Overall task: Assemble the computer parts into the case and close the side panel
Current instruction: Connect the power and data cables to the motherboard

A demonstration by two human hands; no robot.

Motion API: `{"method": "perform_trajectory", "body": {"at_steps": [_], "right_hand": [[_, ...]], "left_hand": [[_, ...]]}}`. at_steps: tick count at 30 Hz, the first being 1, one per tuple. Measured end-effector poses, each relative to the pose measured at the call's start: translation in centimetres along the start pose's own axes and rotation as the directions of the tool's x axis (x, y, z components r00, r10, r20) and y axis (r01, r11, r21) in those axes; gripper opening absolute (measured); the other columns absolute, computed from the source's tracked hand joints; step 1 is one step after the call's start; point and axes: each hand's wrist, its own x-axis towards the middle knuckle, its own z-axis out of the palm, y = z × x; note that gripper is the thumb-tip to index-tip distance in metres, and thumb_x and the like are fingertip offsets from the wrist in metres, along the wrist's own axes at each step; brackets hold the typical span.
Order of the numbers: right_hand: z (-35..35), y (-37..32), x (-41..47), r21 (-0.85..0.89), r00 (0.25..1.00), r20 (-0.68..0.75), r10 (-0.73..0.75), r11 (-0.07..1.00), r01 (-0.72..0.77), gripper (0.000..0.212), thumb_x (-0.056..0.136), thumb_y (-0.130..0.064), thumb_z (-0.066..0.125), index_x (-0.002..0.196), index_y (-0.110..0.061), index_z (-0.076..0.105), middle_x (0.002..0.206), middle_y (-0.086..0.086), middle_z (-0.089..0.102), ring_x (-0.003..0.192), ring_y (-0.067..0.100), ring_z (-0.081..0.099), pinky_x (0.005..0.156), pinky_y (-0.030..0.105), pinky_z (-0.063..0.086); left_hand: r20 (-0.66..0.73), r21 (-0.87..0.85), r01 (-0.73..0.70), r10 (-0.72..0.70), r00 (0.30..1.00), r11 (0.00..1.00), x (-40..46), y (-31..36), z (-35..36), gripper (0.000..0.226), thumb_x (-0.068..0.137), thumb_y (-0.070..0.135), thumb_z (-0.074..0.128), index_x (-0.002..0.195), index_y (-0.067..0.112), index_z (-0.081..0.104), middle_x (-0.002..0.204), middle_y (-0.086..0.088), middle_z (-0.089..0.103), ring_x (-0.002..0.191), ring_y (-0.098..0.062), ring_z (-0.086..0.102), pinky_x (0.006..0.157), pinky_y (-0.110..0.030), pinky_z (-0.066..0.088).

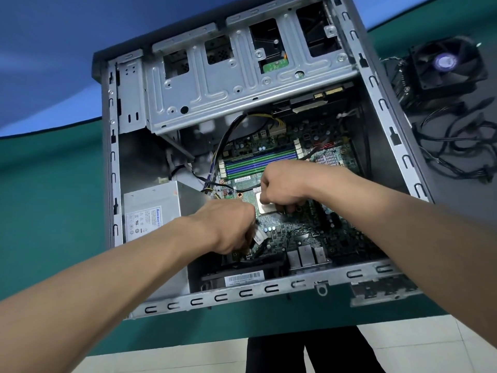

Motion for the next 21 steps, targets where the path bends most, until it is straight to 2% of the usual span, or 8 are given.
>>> {"method": "perform_trajectory", "body": {"at_steps": [2,4,6,11,15,21], "right_hand": [[0.0,0.0,0.1,-0.004,1.000,-0.001,-0.004,1.000,0.004,0.022,0.090,-0.023,0.055,0.091,-0.006,0.068,0.072,0.010,0.072,0.063,0.023,0.071,0.056,0.032,0.056],[0.0,-0.1,0.1,-0.009,1.000,-0.004,-0.002,1.000,0.002,0.021,0.090,-0.022,0.055,0.091,-0.007,0.068,0.072,0.009,0.072,0.062,0.022,0.071,0.054,0.029,0.055],[0.0,-0.1,0.1,-0.008,1.000,-0.006,0.002,1.000,-0.002,0.019,0.090,-0.021,0.055,0.091,-0.007,0.068,0.073,0.009,0.072,0.062,0.023,0.071,0.055,0.029,0.054],[0.1,-0.1,0.2,-0.005,1.000,0.000,0.008,1.000,-0.008,0.018,0.090,-0.019,0.055,0.093,-0.007,0.067,0.074,0.010,0.073,0.064,0.023,0.072,0.056,0.029,0.056],[0.1,-0.2,0.1,-0.012,1.000,0.011,0.006,1.000,-0.006,0.018,0.090,-0.018,0.054,0.093,-0.006,0.067,0.075,0.011,0.073,0.065,0.024,0.071,0.057,0.030,0.056],[-0.1,-0.5,-0.1,-0.009,1.000,-0.023,-0.018,1.000,0.018,0.020,0.089,-0.019,0.054,0.094,-0.005,0.067,0.078,0.007,0.070,0.055,0.020,0.060,0.051,0.022,0.045]], "left_hand": [[-0.007,0.055,0.002,-0.001,1.000,0.998,-0.1,0.2,-0.2,0.007,0.082,0.020,0.063,0.079,0.013,0.063,0.068,0.000,0.053,0.071,-0.021,0.044,0.062,-0.026,0.034],[0.004,0.103,-0.001,0.001,1.000,0.995,-0.1,0.5,-0.4,0.020,0.082,0.019,0.063,0.067,0.016,0.050,0.059,0.003,0.040,0.068,-0.022,0.042,0.061,-0.027,0.032],[0.034,0.137,-0.017,0.013,0.999,0.990,0.1,0.7,-0.6,0.031,0.082,0.018,0.062,0.061,0.015,0.041,0.059,0.003,0.038,0.066,-0.023,0.042,0.060,-0.028,0.033],[0.137,0.076,0.011,-0.022,0.990,0.997,0.5,0.6,-0.9,0.024,0.082,0.015,0.062,0.063,0.016,0.049,0.058,0.003,0.041,0.068,-0.021,0.046,0.059,-0.027,0.034],[0.075,0.145,0.003,-0.014,0.997,0.989,0.1,0.7,-0.6,0.030,0.081,0.014,0.061,0.059,0.014,0.040,0.058,0.002,0.038,0.067,-0.023,0.043,0.061,-0.028,0.034],[0.052,0.155,-0.015,0.007,0.999,0.988,-0.1,1.0,-1.2,0.029,0.083,0.017,0.060,0.063,0.015,0.038,0.059,0.003,0.034,0.070,-0.024,0.041,0.062,-0.029,0.034]]}}
